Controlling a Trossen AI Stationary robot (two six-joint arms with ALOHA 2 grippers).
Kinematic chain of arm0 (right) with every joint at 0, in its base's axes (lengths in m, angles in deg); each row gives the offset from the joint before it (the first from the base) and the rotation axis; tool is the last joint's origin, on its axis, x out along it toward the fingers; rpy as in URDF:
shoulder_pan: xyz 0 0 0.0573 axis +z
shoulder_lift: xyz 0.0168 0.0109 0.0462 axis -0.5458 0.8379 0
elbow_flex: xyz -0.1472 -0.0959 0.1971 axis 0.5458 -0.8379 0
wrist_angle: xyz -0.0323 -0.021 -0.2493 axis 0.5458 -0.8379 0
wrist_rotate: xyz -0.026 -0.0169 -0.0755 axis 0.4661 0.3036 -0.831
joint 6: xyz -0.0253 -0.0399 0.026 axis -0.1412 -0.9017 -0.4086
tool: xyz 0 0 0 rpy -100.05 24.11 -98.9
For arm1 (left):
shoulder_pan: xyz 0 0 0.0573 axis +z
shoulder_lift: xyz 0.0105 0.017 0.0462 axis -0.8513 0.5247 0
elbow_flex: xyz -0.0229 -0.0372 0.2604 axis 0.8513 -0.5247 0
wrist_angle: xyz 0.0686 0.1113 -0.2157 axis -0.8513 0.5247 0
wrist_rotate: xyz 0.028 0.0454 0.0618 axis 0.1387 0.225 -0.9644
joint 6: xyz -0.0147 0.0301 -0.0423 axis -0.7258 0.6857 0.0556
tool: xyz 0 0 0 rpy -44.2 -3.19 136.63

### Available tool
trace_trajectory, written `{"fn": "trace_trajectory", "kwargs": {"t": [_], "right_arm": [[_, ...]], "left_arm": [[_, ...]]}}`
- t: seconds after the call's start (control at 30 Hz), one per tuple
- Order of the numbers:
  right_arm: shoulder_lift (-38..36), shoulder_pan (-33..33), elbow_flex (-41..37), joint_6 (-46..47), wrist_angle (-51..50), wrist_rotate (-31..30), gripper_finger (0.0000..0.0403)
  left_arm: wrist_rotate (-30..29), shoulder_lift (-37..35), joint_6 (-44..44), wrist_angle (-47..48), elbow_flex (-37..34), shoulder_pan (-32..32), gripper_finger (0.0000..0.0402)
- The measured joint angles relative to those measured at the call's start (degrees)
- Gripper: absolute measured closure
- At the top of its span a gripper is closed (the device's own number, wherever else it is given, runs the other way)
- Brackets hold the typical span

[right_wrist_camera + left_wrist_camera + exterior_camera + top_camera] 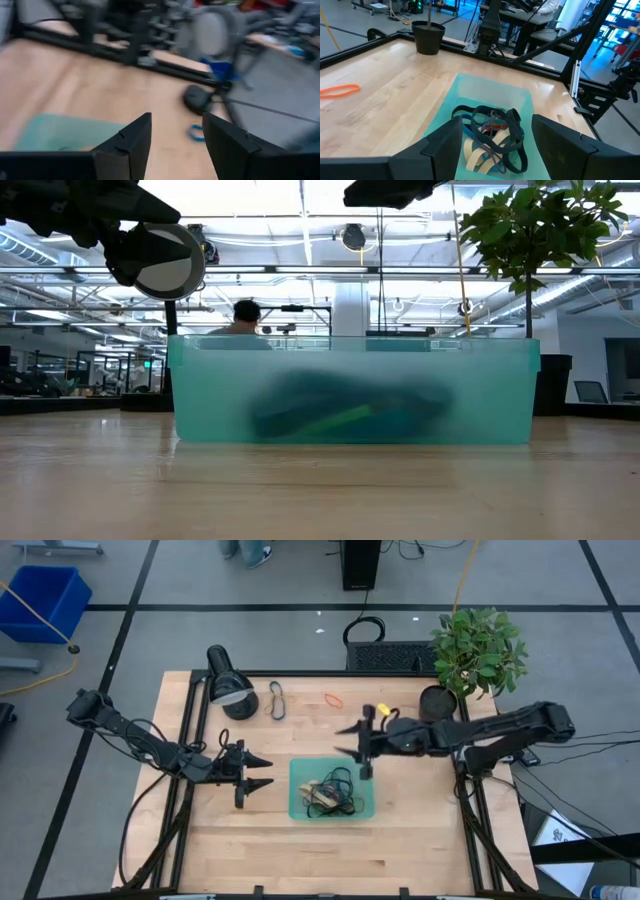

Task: Pick and place rubber bands into bin
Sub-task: Put the orange rubber band into the green bin

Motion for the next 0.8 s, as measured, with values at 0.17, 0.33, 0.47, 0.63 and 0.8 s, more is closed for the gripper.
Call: {"fn": "trace_trajectory", "kwargs": {"t": [0.17,0.33,0.47,0.63,0.8], "right_arm": [[0.27,-5.15,0.03,0.19,3.28,-2.81,0.0234],[3.51,-12.2,3.62,2.53,-0.36,-1.27,0.0236],[8.79,-18.06,8.58,3.45,-5.0,4.77,0.0241],[16.8,-23.22,12.43,3.47,-8.07,7.83,0.0247],[23.15,-27.68,12.81,6.16,-11.08,13.23,0.0248]], "left_arm": [[-0.01,0.0,0.17,-0.02,0.0,0.0,0.0156],[-0.11,0.01,1.98,-0.03,0.0,0.0,0.0156],[-0.13,0.0,3.84,-0.01,0.0,0.03,0.0156],[-0.15,0.02,4.83,0.0,0.0,0.04,0.0156],[-0.14,0.0,4.79,-0.02,-0.02,0.04,0.0156]]}}
